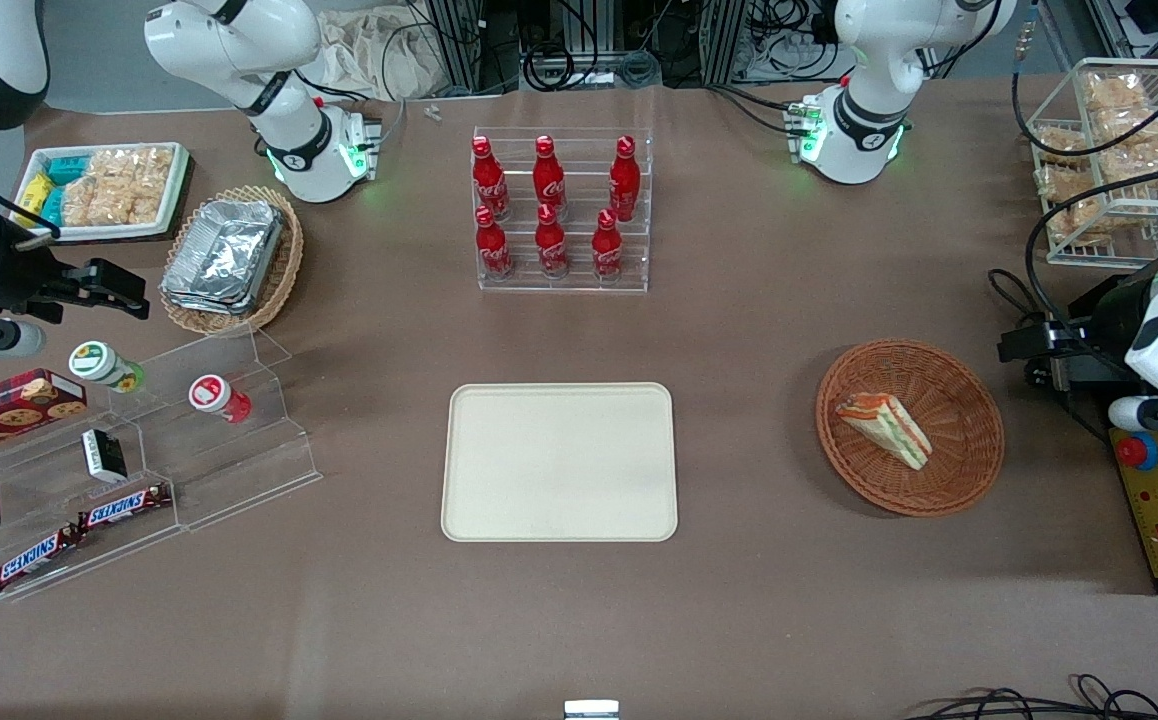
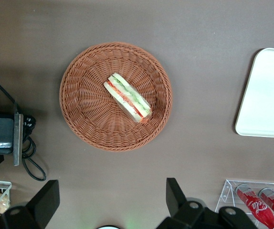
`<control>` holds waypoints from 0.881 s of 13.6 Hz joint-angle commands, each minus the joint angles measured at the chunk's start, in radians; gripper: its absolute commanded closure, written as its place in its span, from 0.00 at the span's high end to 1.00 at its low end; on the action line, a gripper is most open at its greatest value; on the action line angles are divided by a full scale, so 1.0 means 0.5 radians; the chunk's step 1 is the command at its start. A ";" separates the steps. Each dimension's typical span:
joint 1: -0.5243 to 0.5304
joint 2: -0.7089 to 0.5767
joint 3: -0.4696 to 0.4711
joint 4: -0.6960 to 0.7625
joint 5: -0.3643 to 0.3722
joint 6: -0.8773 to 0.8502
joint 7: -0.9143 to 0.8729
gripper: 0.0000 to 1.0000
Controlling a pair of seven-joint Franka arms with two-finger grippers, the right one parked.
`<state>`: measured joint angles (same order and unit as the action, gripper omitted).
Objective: Place sandwich from basket to tray
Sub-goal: 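Move the left gripper down over the wrapped sandwich in the wicker basket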
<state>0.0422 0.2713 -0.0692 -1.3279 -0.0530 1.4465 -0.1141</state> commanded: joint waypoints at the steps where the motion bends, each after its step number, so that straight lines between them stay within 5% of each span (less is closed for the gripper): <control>1: 0.008 0.010 -0.009 0.033 0.032 -0.034 0.010 0.99; 6: 0.008 0.004 -0.012 -0.077 0.036 0.024 0.020 0.99; 12: 0.020 -0.303 -0.012 -0.985 0.039 0.935 -0.393 0.99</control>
<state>0.0429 0.2071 -0.0689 -1.6586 -0.0487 1.7971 -0.2168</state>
